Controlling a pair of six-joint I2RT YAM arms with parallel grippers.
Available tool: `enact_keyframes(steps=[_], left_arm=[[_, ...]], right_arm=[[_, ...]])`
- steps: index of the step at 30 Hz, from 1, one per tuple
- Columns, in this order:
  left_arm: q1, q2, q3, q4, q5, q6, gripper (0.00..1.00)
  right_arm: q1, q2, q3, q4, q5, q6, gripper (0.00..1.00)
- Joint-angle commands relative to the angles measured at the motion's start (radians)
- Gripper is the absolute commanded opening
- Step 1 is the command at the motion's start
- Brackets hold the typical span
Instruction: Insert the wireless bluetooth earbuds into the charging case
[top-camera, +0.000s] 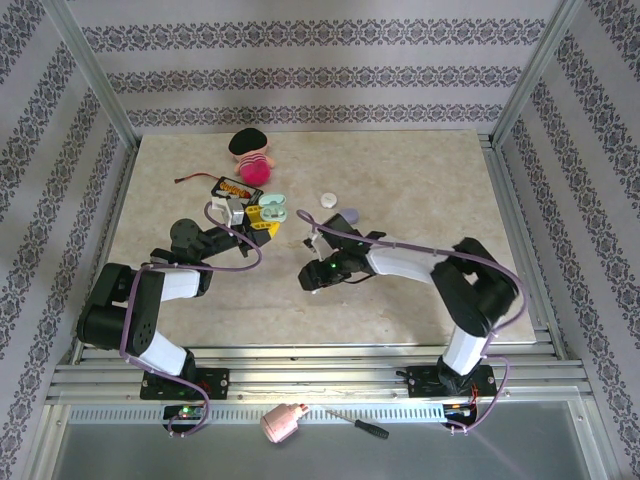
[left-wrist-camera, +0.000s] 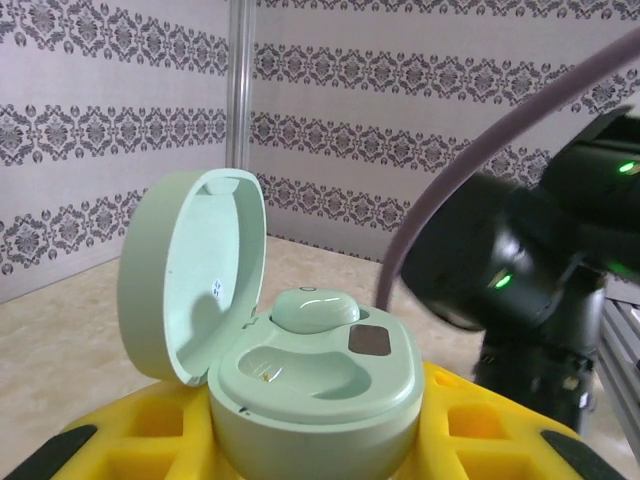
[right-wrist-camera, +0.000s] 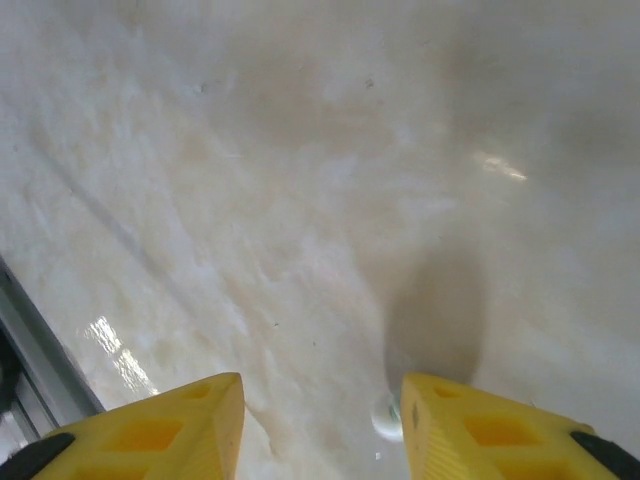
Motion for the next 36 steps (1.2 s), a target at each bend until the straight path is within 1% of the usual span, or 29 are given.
enact_keyframes(steps=[1,3,7,13,24,30,32,36], left_arm=[[0.016,-0.018,-0.008,0.049,-0.017,0.023,0.23],[0.017,-0.02,-0.011,0.049,-0.018,0.026,0.23],[0.017,-0.024,-0.014,0.049,-0.027,0.032,0.23],[0.02,-0.023,-0.019,0.049,-0.035,0.033,0.23],[0.031,-0.036,-0.025,0.049,-0.037,0.033,0.23],[0.042,-0.033,-0.032,0.049,-0.069,0.035,0.23],[0.053,-0.03,-0.032,0.049,-0.092,0.035,0.23],[0.084,-0.025,-0.037,0.049,-0.162,0.03,0.22]], right_arm=[[0.019,-0.114,-0.078,0.05,0.145,0.133,0.46],[0.033,-0.145,-0.11,0.047,0.178,0.206,0.45],[0.068,-0.141,-0.133,0.052,0.176,0.301,0.44],[0.092,-0.058,-0.1,0.072,0.155,0.347,0.42],[0.061,0.038,-0.018,0.036,0.173,0.287,0.4],[0.041,0.072,0.019,0.007,0.183,0.235,0.4],[0.045,0.068,0.037,-0.028,0.21,0.204,0.4],[0.075,0.038,0.076,-0.134,0.341,0.148,0.41]])
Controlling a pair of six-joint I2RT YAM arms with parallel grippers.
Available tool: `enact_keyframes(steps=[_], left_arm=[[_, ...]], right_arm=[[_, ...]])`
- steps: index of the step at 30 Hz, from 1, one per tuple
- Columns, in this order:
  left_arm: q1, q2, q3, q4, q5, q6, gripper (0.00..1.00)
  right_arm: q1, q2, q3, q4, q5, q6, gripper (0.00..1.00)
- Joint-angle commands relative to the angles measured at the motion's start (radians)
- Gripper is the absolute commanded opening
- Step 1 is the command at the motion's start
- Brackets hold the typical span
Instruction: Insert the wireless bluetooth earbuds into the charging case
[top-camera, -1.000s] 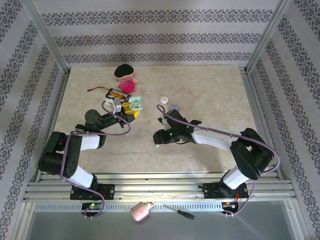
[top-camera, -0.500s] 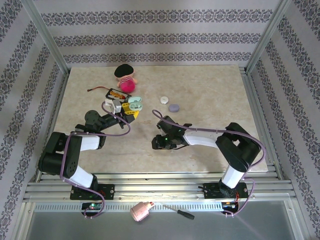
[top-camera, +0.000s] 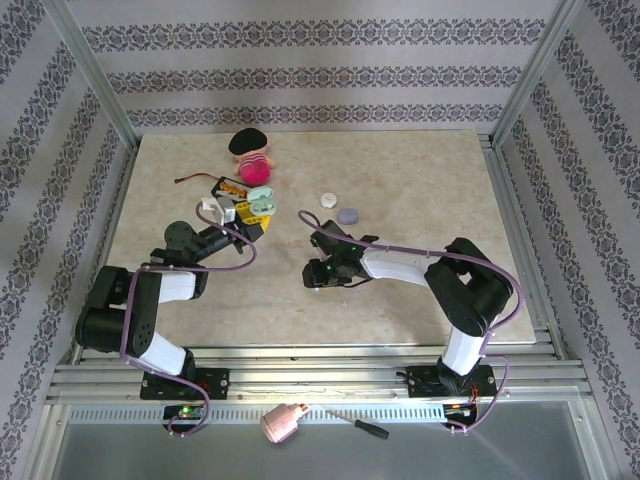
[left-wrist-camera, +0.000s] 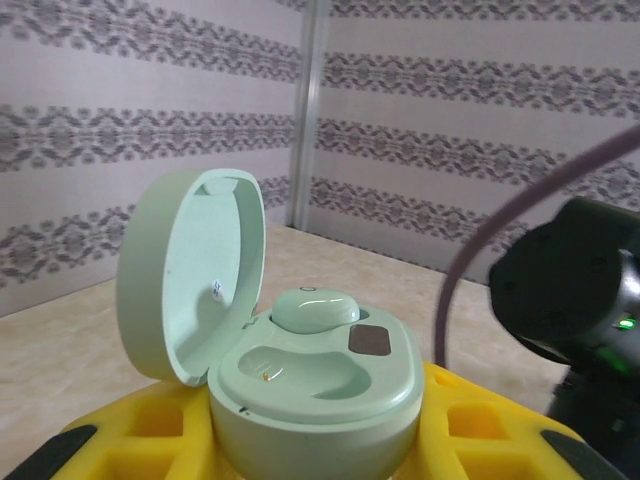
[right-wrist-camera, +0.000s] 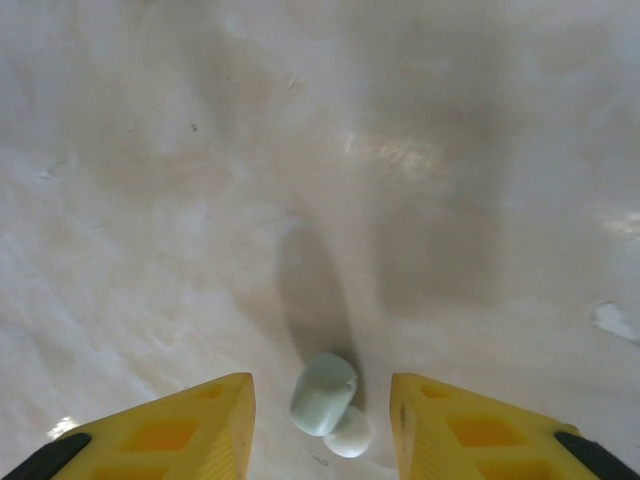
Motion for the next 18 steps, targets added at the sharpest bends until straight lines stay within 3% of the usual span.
enact_keyframes(steps=[1,10,18], left_arm=[[0.036,-0.012,-0.008,0.05,-0.079,0.013,0.22],[0.107,-0.01,-0.015,0.031,-0.253,0.017,0.22],[0.148,-0.004,0.005,0.02,-0.3,-0.001,0.22]], right_arm=[[0.033,-0.03,0.047,-0.118,0.155,-0.07,0.4],[0.208,0.03,0.213,-0.391,0.559,-0.035,0.36],[0.302,0.177,0.377,-0.523,0.666,-0.008,0.31]])
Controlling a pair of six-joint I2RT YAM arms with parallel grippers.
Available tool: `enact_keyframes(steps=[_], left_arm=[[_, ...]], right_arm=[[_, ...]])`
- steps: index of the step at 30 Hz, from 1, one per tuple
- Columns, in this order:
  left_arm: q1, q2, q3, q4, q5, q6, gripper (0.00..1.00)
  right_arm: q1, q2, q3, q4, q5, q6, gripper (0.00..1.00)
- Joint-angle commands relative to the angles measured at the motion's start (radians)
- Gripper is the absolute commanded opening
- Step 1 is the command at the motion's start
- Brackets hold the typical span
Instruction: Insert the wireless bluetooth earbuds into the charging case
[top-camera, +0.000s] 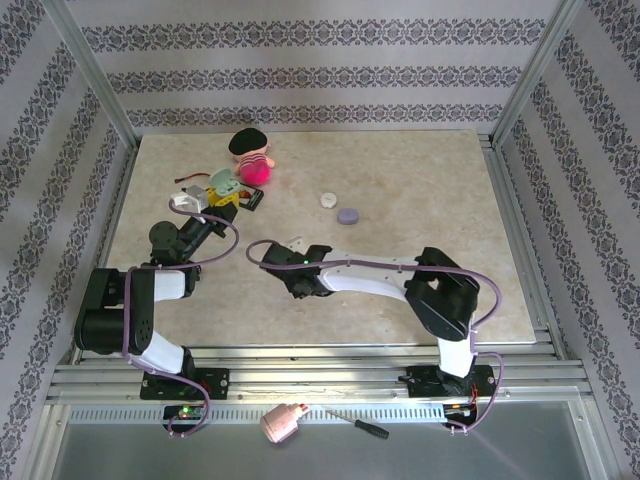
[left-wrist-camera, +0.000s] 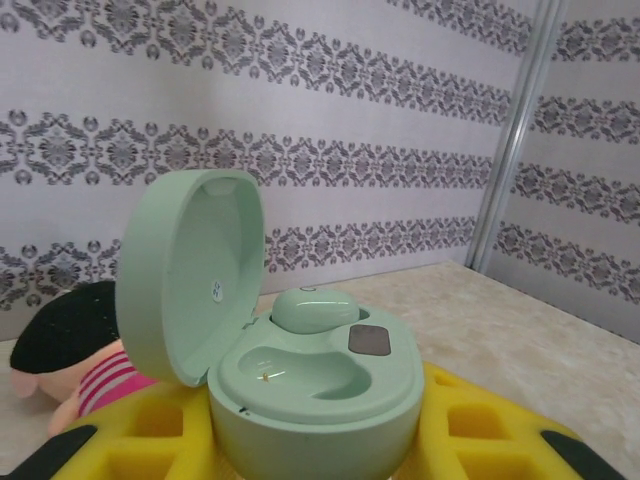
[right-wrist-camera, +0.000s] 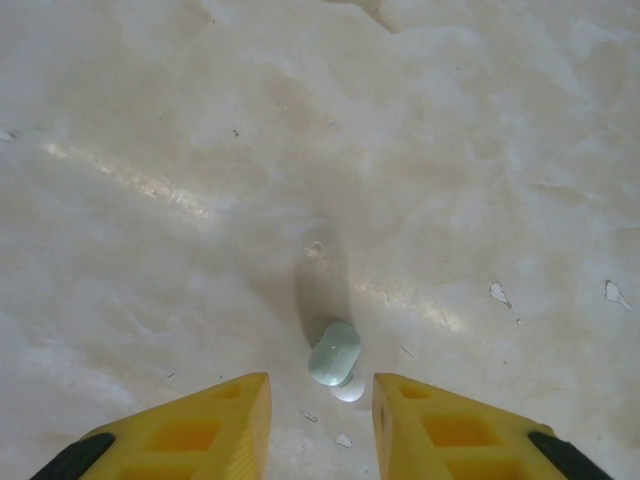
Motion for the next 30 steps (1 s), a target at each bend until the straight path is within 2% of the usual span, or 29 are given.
enact_keyframes(steps=[1,11,30], left_arm=[[0.02,-0.003,0.015,0.019,-0.032,-0.003,0.22],[0.021,-0.008,0.009,0.014,-0.038,0.007,0.22],[0.021,0.003,0.014,0.016,-0.037,0.005,0.22]], right_arm=[[0.024,0.052,0.054,-0.114,0.095,0.02,0.31],[0.041,0.13,0.12,-0.154,0.117,-0.004,0.27],[0.04,0.194,0.134,-0.145,0.099,-0.029,0.25]])
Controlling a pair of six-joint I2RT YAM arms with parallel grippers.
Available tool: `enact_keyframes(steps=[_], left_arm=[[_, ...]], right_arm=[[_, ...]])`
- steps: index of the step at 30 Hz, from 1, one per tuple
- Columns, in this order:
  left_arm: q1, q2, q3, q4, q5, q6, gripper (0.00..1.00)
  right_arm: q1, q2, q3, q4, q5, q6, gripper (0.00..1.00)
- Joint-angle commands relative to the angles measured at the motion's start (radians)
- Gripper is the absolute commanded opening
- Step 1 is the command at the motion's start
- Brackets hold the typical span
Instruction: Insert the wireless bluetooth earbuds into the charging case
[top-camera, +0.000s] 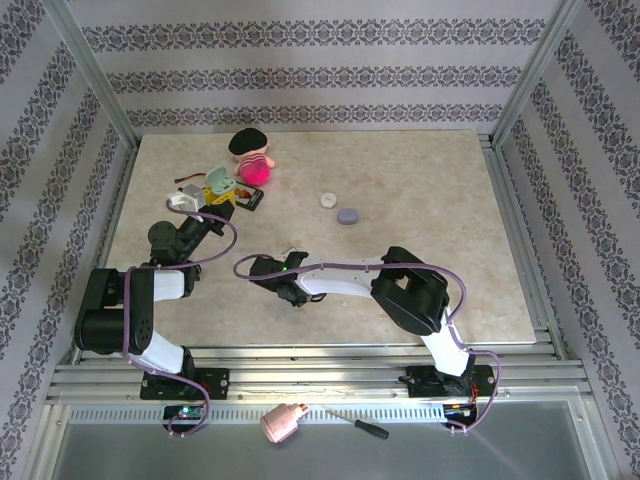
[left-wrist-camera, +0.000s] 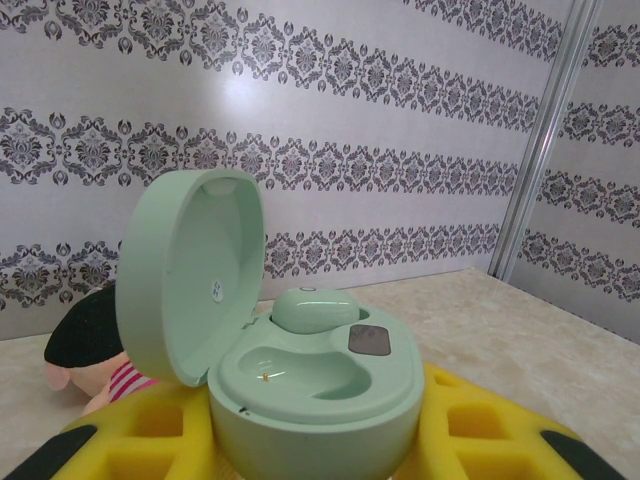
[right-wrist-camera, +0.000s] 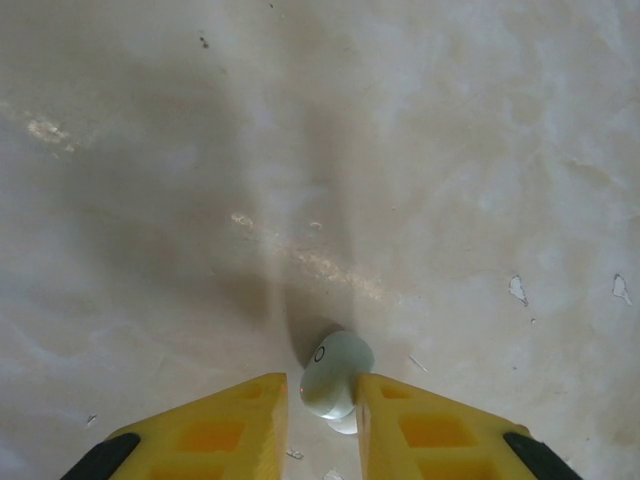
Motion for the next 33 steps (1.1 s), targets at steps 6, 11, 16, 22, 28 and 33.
enact_keyframes(steps=[6,11,16,22,28,33], left_arm=[[0.013,0.007,0.011,0.024,-0.002,0.004,0.22],[0.014,0.014,0.011,0.037,0.001,-0.004,0.22],[0.014,0.017,0.009,0.043,0.0,-0.006,0.22],[0.012,0.015,0.008,0.043,0.003,-0.004,0.22],[0.011,0.024,0.013,0.054,0.048,-0.003,0.22],[-0.023,0.019,0.017,0.055,0.076,0.029,0.22]], right_arm=[[0.009,0.041,0.031,-0.021,0.02,-0.024,0.25],[0.009,0.064,0.055,-0.03,0.021,-0.032,0.25],[0.007,0.076,0.073,-0.039,0.031,-0.042,0.25],[-0.008,0.068,0.066,-0.048,0.03,-0.056,0.19],[-0.054,-0.074,-0.027,0.05,-0.071,-0.054,0.19],[-0.117,-0.257,-0.14,0.196,-0.19,-0.056,0.19]])
